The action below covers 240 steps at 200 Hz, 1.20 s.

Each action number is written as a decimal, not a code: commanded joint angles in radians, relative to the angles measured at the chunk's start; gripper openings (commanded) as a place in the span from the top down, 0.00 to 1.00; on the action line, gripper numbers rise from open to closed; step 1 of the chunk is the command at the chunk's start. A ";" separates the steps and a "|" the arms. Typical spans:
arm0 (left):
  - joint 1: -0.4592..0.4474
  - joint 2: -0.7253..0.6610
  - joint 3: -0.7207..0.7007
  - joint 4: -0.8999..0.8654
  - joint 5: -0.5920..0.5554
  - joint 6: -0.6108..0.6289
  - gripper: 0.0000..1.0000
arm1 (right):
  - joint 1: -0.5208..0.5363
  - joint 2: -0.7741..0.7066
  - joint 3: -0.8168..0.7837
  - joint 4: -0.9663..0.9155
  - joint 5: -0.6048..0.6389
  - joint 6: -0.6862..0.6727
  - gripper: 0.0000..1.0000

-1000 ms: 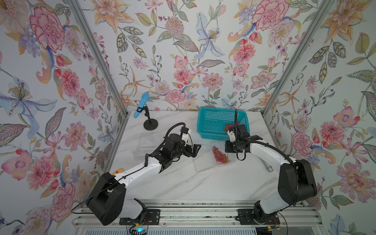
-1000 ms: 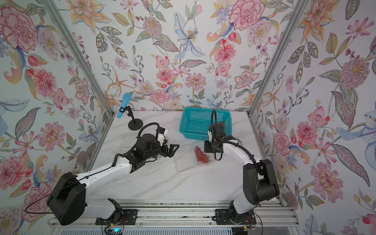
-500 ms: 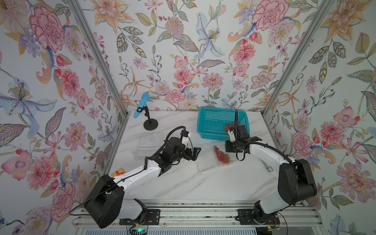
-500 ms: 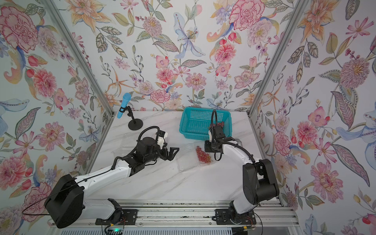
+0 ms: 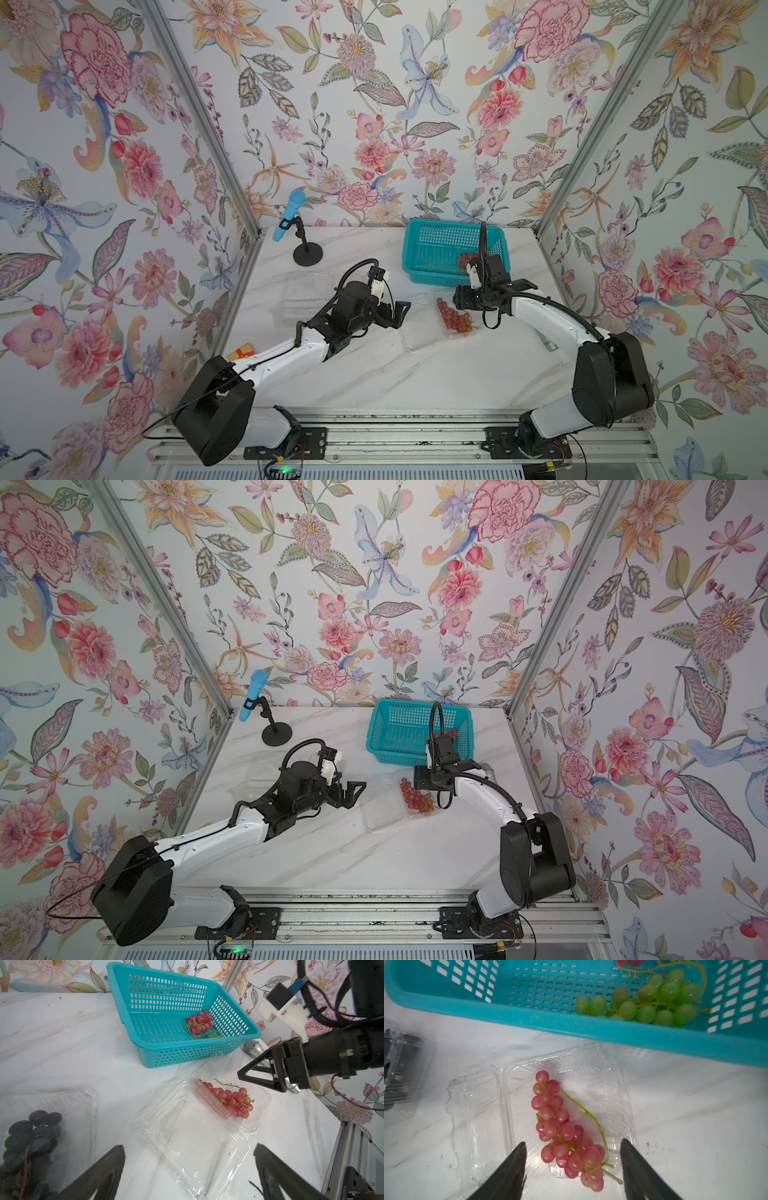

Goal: Pack grapes into containers
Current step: Place the grape into the packing box, then adjust the grape in the basket.

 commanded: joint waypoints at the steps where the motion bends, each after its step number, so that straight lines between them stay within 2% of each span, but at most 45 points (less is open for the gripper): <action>1: -0.010 0.022 0.060 0.005 -0.016 0.020 0.00 | -0.037 -0.041 0.103 -0.046 0.025 -0.007 0.19; 33: -0.008 0.099 0.161 -0.055 -0.009 0.075 0.00 | -0.114 0.036 0.242 -0.096 0.022 -0.027 0.00; 59: -0.005 0.172 0.291 -0.119 -0.010 0.114 0.00 | -0.167 0.170 0.369 -0.144 -0.012 -0.022 0.00; 101: 0.013 0.303 0.488 -0.234 0.004 0.152 0.00 | -0.195 0.422 0.613 -0.218 -0.051 -0.027 0.00; 132: 0.039 0.383 0.583 -0.288 0.034 0.172 0.00 | -0.205 0.605 0.801 -0.259 -0.064 -0.028 0.00; 169: 0.055 0.439 0.643 -0.323 0.049 0.168 0.00 | -0.211 0.796 1.014 -0.340 -0.012 -0.058 0.00; 201: 0.058 0.448 0.641 -0.313 0.034 0.156 0.00 | -0.212 0.906 1.098 -0.363 0.017 -0.074 0.00; 227: 0.061 0.492 0.675 -0.311 0.065 0.137 0.00 | -0.185 0.953 1.109 -0.362 0.064 -0.101 0.00; 240: 0.061 0.513 0.697 -0.313 0.071 0.124 0.00 | -0.166 0.970 1.115 -0.363 0.033 -0.104 0.00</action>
